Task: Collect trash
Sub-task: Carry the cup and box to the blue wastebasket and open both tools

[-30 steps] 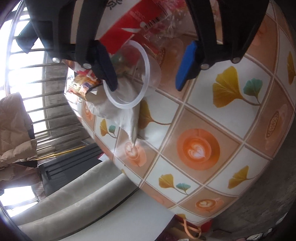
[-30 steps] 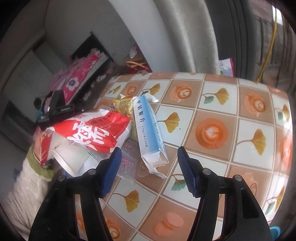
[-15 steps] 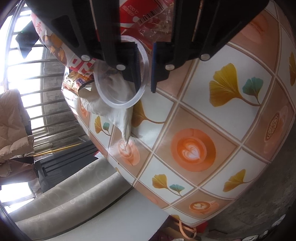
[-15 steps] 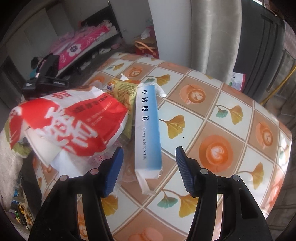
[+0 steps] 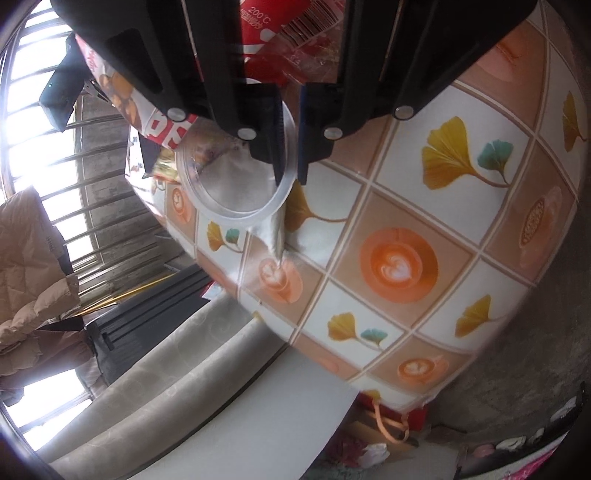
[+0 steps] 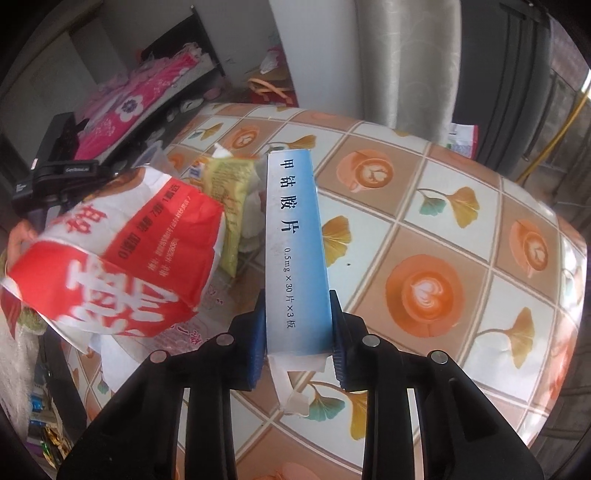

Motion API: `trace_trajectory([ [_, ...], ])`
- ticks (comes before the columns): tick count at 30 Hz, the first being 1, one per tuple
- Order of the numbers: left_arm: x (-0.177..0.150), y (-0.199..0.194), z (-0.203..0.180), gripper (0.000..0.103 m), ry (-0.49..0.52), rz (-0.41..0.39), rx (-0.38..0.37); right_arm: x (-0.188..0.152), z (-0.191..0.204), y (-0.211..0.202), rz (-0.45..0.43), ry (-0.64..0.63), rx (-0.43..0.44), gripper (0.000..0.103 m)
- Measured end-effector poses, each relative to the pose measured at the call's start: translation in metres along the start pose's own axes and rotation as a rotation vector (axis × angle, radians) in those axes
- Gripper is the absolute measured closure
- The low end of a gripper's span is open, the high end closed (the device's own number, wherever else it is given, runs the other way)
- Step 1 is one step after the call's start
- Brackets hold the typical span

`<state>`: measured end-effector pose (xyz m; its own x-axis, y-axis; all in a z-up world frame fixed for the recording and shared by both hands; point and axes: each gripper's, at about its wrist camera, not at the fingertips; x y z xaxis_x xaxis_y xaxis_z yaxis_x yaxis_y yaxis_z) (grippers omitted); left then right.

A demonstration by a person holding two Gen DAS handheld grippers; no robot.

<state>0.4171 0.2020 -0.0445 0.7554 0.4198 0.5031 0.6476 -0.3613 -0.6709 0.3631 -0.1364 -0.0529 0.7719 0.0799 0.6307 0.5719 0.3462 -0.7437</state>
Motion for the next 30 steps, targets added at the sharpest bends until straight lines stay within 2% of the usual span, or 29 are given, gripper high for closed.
trace_trajectory([
  [7, 0.005, -0.033, -0.019, 0.098, 0.038, -0.127, 0.014, 0.002, -0.009, -0.024, -0.056, 0.014, -0.095, 0.076],
  [11, 0.005, -0.056, -0.039, 0.098, 0.095, -0.226, 0.057, 0.001, -0.009, -0.037, -0.080, -0.005, -0.147, 0.076],
  [15, 0.007, -0.087, -0.059, 0.098, 0.154, -0.357, 0.112, -0.003, -0.012, -0.049, -0.093, 0.007, -0.163, 0.076],
  [18, 0.009, -0.109, -0.070, 0.098, 0.169, -0.424, 0.117, -0.007, -0.013, -0.055, -0.101, 0.018, -0.167, 0.076],
  [25, -0.007, -0.167, -0.100, 0.098, 0.216, -0.514, 0.070, -0.014, -0.021, -0.084, -0.159, 0.071, -0.188, 0.076],
  [30, -0.049, -0.212, -0.137, 0.098, 0.266, -0.519, -0.041, -0.029, -0.030, -0.138, -0.253, 0.134, -0.183, 0.076],
])
Point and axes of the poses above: each gripper's, at about its wrist camera, not at the fingertips, and y roughly the way its jaws point, z to its left, x to its top, and after that the axes turned 13 degrees about -z, right-handed
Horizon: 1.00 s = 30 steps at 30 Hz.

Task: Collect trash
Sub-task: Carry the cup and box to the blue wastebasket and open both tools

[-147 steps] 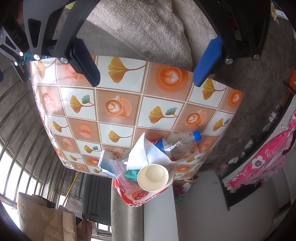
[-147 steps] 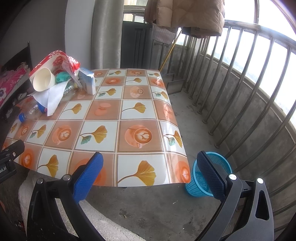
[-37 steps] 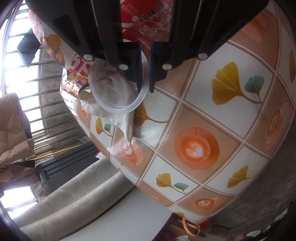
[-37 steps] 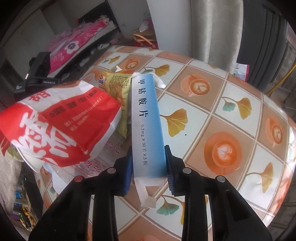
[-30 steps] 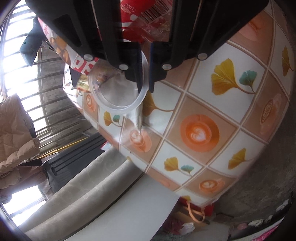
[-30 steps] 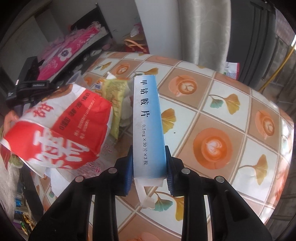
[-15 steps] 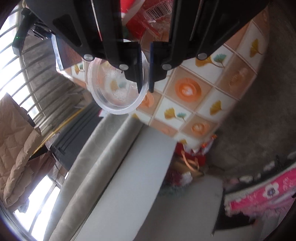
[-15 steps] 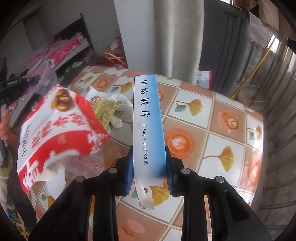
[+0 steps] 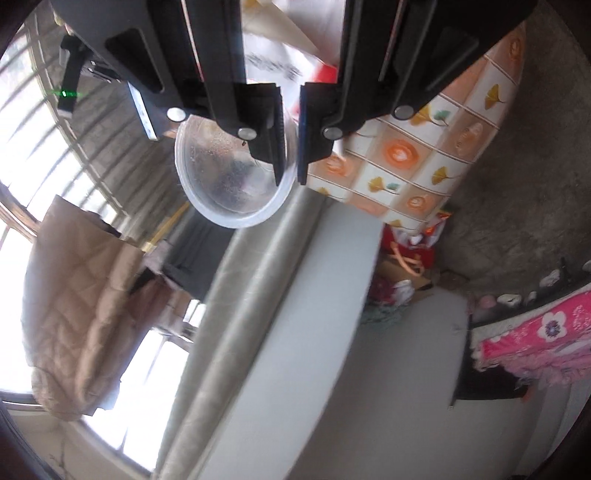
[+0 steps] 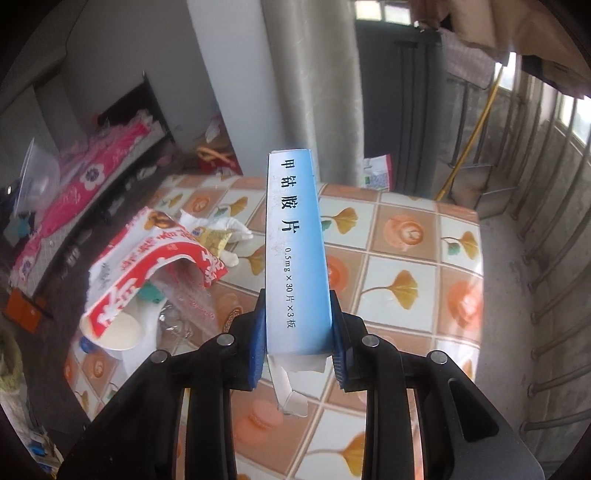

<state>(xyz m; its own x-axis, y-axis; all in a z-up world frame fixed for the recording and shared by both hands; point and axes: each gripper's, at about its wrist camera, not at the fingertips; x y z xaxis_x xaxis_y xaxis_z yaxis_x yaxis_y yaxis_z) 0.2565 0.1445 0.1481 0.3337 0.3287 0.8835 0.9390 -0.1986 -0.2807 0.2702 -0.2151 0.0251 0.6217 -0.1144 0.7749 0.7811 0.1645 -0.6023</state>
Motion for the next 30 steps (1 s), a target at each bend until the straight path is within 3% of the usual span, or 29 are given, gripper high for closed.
trace_trajectory([
  [4, -0.029, -0.037, -0.047, 0.098, 0.002, 0.061, -0.132, -0.015, -0.028, -0.067, -0.078, 0.081, -0.005, 0.076],
  [8, -0.082, -0.055, -0.108, 0.098, 0.007, 0.164, -0.279, -0.050, -0.071, -0.135, -0.133, 0.174, -0.081, 0.076],
  [14, -0.204, -0.030, -0.222, 0.098, -0.024, 0.465, -0.472, -0.143, -0.153, -0.194, -0.074, 0.395, -0.273, 0.076],
  [20, -0.324, 0.009, -0.327, 0.098, 0.078, 0.702, -0.495, -0.249, -0.230, -0.202, 0.032, 0.676, -0.416, 0.075],
  [27, -0.452, 0.031, -0.406, 0.097, 0.191, 0.903, -0.477, -0.320, -0.304, -0.203, 0.044, 0.876, -0.546, 0.073],
  [29, -0.475, 0.043, -0.421, 0.091, 0.194, 0.930, -0.477, -0.337, -0.325, -0.205, 0.028, 0.922, -0.580, 0.071],
  [30, -0.489, 0.048, -0.428, 0.077, 0.190, 0.953, -0.486, -0.344, -0.336, -0.208, 0.023, 0.935, -0.607, 0.060],
])
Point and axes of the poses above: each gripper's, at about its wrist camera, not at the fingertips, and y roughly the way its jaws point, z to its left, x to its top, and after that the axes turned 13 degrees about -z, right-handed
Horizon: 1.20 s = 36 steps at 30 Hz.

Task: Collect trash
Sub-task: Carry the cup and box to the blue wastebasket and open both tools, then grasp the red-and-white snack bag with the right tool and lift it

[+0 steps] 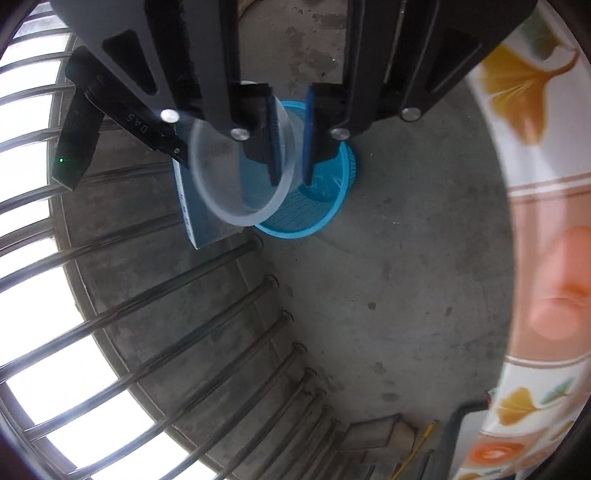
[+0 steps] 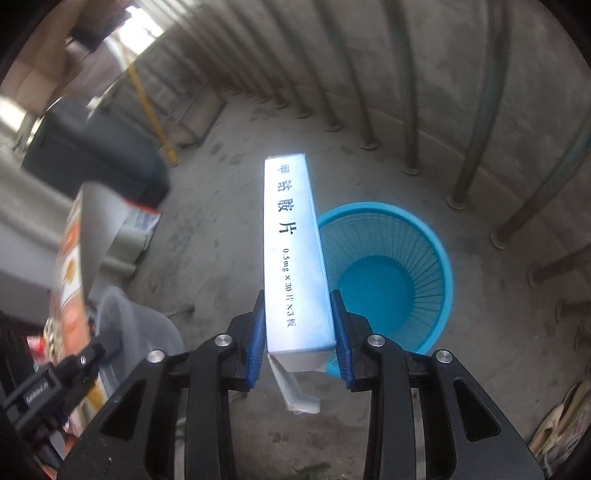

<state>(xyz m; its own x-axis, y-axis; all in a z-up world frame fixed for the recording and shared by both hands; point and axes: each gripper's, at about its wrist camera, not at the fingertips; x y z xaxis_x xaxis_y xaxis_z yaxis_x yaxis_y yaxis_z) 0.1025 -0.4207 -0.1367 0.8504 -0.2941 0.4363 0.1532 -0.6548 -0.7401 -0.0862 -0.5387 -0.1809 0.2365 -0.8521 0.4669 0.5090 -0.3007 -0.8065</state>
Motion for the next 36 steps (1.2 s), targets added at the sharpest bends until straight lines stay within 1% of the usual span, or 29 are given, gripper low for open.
trace_trajectory([
  [1, -0.001, 0.011, -0.002, 0.062, -0.011, 0.017, -0.009, 0.001, -0.007, 0.007, -0.018, 0.008, -0.035, 0.053],
  [2, 0.001, 0.017, -0.002, 0.059, -0.022, 0.021, -0.009, 0.004, -0.015, 0.011, -0.033, 0.010, -0.073, 0.042],
  [3, 0.000, 0.021, -0.005, 0.057, -0.023, 0.018, -0.008, 0.003, -0.021, 0.015, -0.043, 0.005, -0.112, 0.040],
  [5, 0.001, 0.014, -0.007, 0.054, -0.007, 0.014, -0.027, 0.002, -0.033, 0.017, -0.046, -0.009, -0.149, 0.040],
  [7, 0.005, -0.004, -0.005, 0.049, 0.020, -0.008, -0.047, -0.001, -0.036, 0.015, -0.052, -0.017, -0.154, 0.040],
  [10, 0.010, -0.033, -0.004, 0.047, 0.059, -0.071, -0.056, -0.003, -0.028, 0.006, -0.077, -0.067, -0.154, 0.039],
  [12, 0.015, -0.055, -0.003, 0.047, 0.075, -0.103, -0.070, -0.004, -0.018, -0.002, -0.106, -0.113, -0.154, 0.037],
  [14, 0.014, -0.079, 0.000, 0.046, 0.076, -0.133, -0.088, -0.003, -0.005, -0.016, -0.150, -0.170, -0.147, 0.034],
  [16, 0.017, -0.108, 0.006, 0.042, 0.077, -0.167, -0.104, -0.003, 0.016, -0.034, -0.207, -0.231, -0.132, 0.027],
  [17, 0.016, -0.122, 0.010, 0.041, 0.078, -0.185, -0.103, -0.004, 0.030, -0.045, -0.241, -0.267, -0.130, 0.021],
  [18, 0.016, -0.139, 0.015, 0.037, 0.080, -0.205, -0.105, -0.004, 0.044, -0.056, -0.273, -0.300, -0.130, 0.014],
  [19, 0.015, -0.157, 0.023, 0.029, 0.080, -0.230, -0.104, -0.004, 0.057, -0.064, -0.306, -0.337, -0.124, 0.010],
  [20, 0.013, -0.172, 0.030, 0.026, 0.076, -0.251, -0.088, -0.005, 0.073, -0.074, -0.342, -0.376, -0.108, 0.007],
  [22, 0.010, -0.207, 0.052, 0.014, 0.050, -0.299, -0.078, -0.011, 0.102, -0.089, -0.396, -0.439, -0.090, 0.007],
  [24, 0.008, -0.242, 0.076, 0.011, 0.021, -0.351, -0.048, -0.020, 0.135, -0.101, -0.425, -0.499, -0.068, 0.007],
  [25, 0.007, -0.261, 0.089, 0.010, 0.002, -0.383, -0.032, -0.026, 0.152, -0.104, -0.425, -0.538, -0.050, 0.007],
  [27, 0.000, -0.298, 0.119, 0.007, -0.038, -0.449, 0.022, -0.040, 0.191, -0.111, -0.411, -0.649, 0.023, 0.007],
  [30, -0.015, -0.356, 0.168, 0.005, -0.113, -0.553, 0.092, -0.070, 0.242, -0.126, -0.405, -0.815, 0.189, 0.007],
  [33, -0.036, -0.409, 0.221, 0.005, -0.207, -0.640, 0.139, -0.094, 0.284, -0.141, -0.399, -0.900, 0.345, 0.007],
  [36, -0.064, -0.457, 0.270, 0.005, -0.317, -0.718, 0.191, -0.112, 0.316, -0.154, -0.364, -0.895, 0.509, 0.007],
])
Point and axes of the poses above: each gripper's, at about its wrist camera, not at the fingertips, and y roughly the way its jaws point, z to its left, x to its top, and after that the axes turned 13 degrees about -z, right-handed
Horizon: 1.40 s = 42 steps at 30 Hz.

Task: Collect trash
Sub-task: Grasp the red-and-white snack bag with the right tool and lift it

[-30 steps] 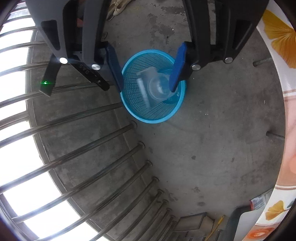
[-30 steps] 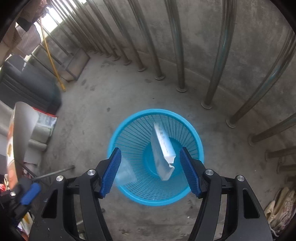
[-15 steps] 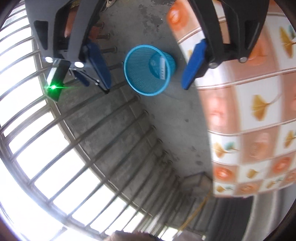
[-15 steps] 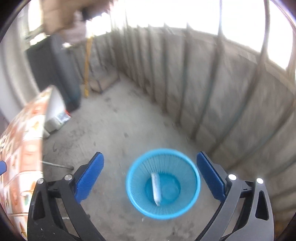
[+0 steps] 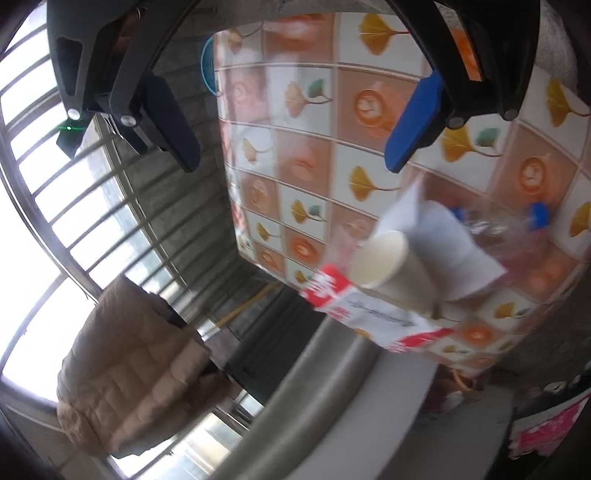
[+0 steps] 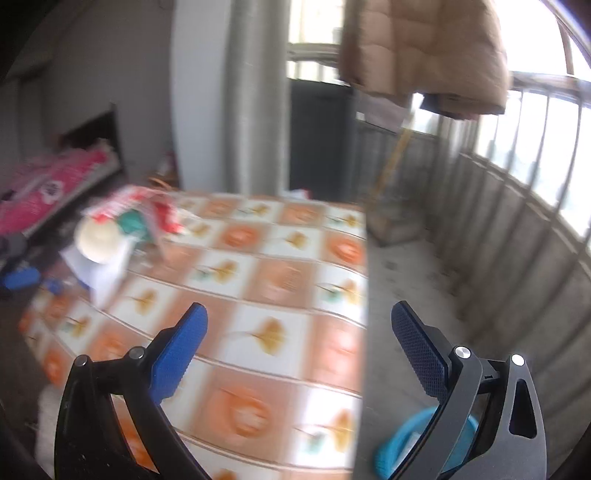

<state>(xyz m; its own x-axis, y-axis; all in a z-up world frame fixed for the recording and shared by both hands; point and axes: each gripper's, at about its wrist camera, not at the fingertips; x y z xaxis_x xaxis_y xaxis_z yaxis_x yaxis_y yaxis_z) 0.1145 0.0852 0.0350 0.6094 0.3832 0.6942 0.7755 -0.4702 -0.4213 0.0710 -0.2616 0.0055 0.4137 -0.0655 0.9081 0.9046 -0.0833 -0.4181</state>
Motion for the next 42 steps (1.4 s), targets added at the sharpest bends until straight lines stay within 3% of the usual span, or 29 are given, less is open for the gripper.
trace_trajectory([
  [5, 0.021, -0.044, 0.077, 0.005, -0.106, -0.127, 0.122, 0.020, 0.049, 0.022, 0.004, 0.042, 0.160, 0.008],
  [9, 0.035, -0.053, 0.109, 0.005, -0.199, -0.158, 0.080, 0.042, 0.069, 0.041, 0.060, 0.159, 0.294, 0.008],
  [14, 0.051, -0.035, 0.122, 0.005, -0.266, -0.132, 0.066, 0.071, 0.078, 0.077, 0.150, 0.325, 0.464, 0.014],
  [21, 0.049, -0.003, 0.107, 0.005, -0.196, -0.116, 0.017, 0.067, 0.084, 0.138, 0.407, 0.703, 0.714, 0.034],
  [27, 0.047, 0.020, 0.095, 0.006, -0.148, -0.103, -0.010, 0.059, 0.108, 0.177, 0.516, 0.804, 0.711, 0.049],
  [34, 0.051, 0.037, 0.083, 0.025, -0.094, -0.105, -0.020, 0.051, 0.125, 0.208, 0.620, 0.874, 0.704, 0.070],
  [38, 0.053, 0.043, 0.079, 0.034, -0.066, -0.105, -0.024, 0.049, 0.130, 0.212, 0.622, 0.918, 0.746, 0.096],
  [42, 0.053, 0.047, 0.076, 0.044, -0.053, -0.104, -0.032, 0.056, 0.131, 0.212, 0.569, 0.953, 0.813, 0.103],
])
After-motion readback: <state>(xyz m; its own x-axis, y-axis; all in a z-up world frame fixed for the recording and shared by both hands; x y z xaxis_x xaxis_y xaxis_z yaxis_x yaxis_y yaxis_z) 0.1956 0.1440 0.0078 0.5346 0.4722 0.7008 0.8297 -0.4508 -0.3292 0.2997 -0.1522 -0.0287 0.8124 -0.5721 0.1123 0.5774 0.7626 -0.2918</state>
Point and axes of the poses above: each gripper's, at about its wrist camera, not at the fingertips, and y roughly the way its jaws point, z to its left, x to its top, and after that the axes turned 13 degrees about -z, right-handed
